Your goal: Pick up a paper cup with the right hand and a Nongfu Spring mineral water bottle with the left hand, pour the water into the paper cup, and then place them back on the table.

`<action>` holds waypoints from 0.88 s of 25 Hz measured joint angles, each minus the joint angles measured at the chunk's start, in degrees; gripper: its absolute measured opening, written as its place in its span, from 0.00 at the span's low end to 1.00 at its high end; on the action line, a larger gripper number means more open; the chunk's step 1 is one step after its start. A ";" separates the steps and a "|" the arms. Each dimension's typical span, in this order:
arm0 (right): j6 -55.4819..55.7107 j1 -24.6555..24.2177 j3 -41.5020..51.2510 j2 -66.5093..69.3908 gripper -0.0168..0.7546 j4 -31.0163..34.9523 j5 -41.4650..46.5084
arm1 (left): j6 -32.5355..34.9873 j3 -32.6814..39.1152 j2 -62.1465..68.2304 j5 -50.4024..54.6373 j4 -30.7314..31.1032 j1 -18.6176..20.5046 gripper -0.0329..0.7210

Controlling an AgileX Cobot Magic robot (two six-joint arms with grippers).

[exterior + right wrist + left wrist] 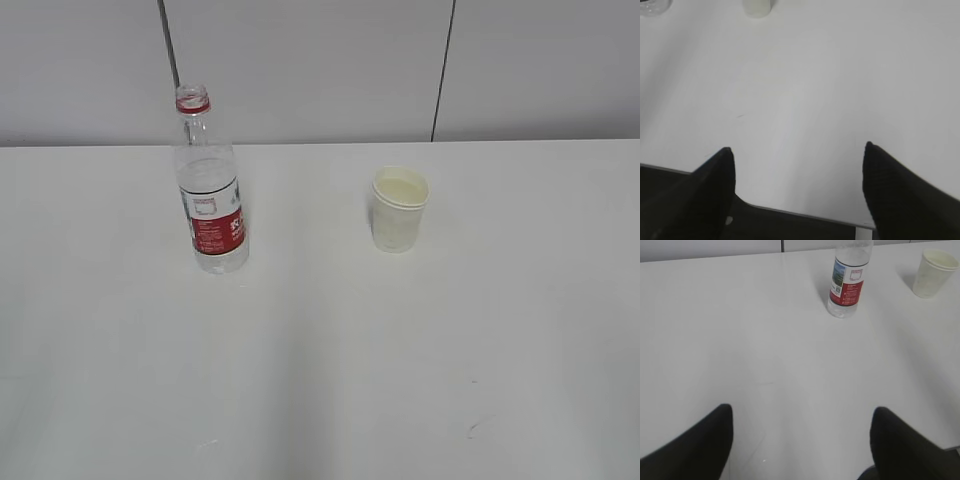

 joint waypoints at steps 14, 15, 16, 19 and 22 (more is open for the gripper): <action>0.00 0.00 0.00 -2.91 0.78 0.08 0.24 | 0.05 0.00 0.00 0.00 0.00 0.00 0.72; 0.00 0.00 0.00 -2.91 0.78 0.08 0.24 | 0.05 0.00 0.00 0.00 0.00 0.00 0.72; 0.00 0.00 0.00 -2.91 0.78 0.08 0.24 | 0.05 0.00 0.00 0.00 0.00 0.00 0.72; 0.00 0.00 0.00 -2.91 0.78 0.08 0.24 | 0.05 0.00 0.00 0.00 0.00 0.00 0.72; 0.00 0.00 0.00 -2.91 0.78 0.08 0.24 | 0.05 0.00 0.00 0.00 0.00 0.00 0.72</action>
